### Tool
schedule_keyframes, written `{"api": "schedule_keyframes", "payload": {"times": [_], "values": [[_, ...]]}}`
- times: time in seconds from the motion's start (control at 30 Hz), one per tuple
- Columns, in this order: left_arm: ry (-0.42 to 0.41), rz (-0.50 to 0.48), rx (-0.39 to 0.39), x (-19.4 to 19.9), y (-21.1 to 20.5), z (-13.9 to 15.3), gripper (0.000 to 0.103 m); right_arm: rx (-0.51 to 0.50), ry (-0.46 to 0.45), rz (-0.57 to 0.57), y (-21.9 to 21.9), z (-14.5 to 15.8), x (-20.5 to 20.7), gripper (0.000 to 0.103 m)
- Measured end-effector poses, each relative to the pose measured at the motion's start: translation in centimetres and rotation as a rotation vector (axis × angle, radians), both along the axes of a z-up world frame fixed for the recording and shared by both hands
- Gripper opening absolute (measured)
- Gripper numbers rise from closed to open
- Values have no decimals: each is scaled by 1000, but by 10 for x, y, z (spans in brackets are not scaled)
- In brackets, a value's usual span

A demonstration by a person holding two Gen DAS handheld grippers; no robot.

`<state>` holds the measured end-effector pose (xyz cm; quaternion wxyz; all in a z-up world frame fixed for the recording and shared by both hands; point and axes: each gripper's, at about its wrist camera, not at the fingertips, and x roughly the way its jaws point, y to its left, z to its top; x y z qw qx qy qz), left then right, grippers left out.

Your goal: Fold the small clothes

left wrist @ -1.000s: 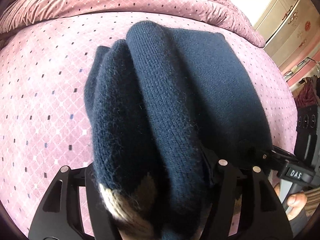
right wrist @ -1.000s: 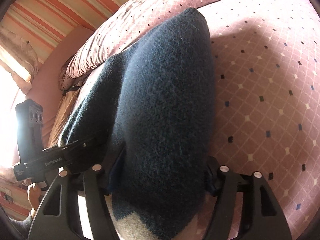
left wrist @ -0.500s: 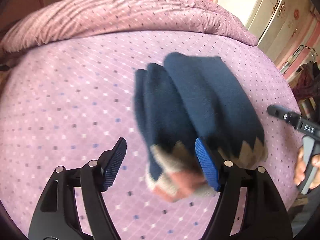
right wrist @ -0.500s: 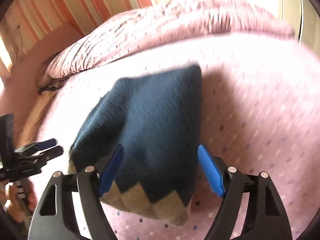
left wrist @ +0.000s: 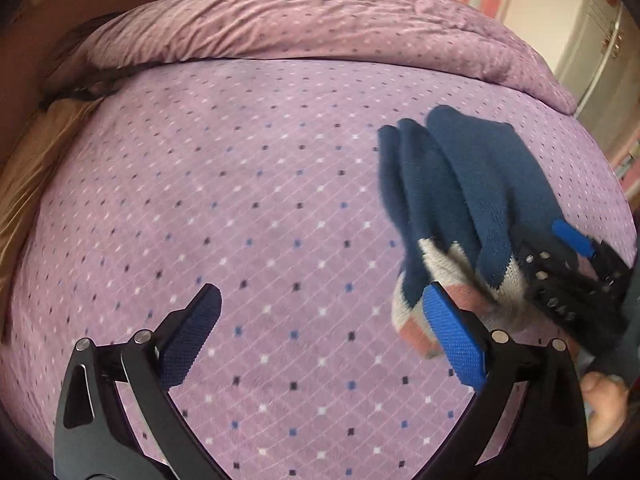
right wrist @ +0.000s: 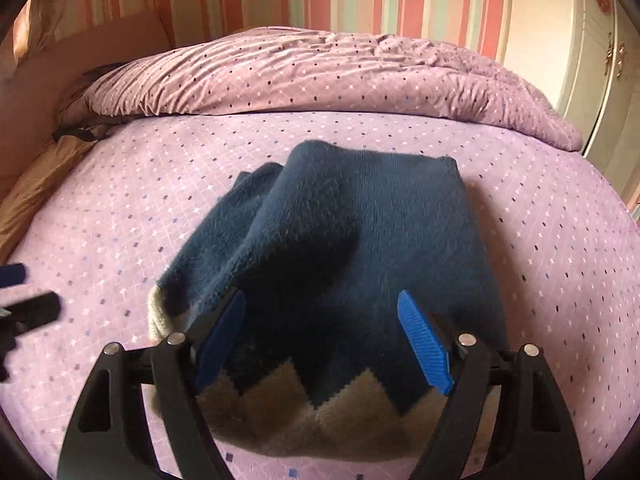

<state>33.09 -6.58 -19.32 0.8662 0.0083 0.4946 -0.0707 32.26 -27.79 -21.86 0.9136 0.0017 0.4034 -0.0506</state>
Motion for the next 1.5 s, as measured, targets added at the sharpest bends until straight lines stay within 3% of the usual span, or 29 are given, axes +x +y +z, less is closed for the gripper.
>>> {"api": "schedule_keyframes", "payload": {"times": [0.13,0.27,0.67,0.8,1.17,1.5], "values": [[-47,36,25,-13,11,2,100,45,-8,-21,-1,-25,-5,90],[-90,60,24,-23,18,-3,100,5,-63,-15,6,-40,-11,95],[-200,60,-10,-43,5,-25,100,21,-167,9,0,-39,-21,98],[-257,59,13,-57,0,-22,100,33,-219,23,-4,-25,-33,100],[-287,34,-54,-115,0,18,100,33,-262,59,6,47,-120,101],[-217,89,-61,-182,21,44,100,31,-217,61,31,88,-198,101]]}}
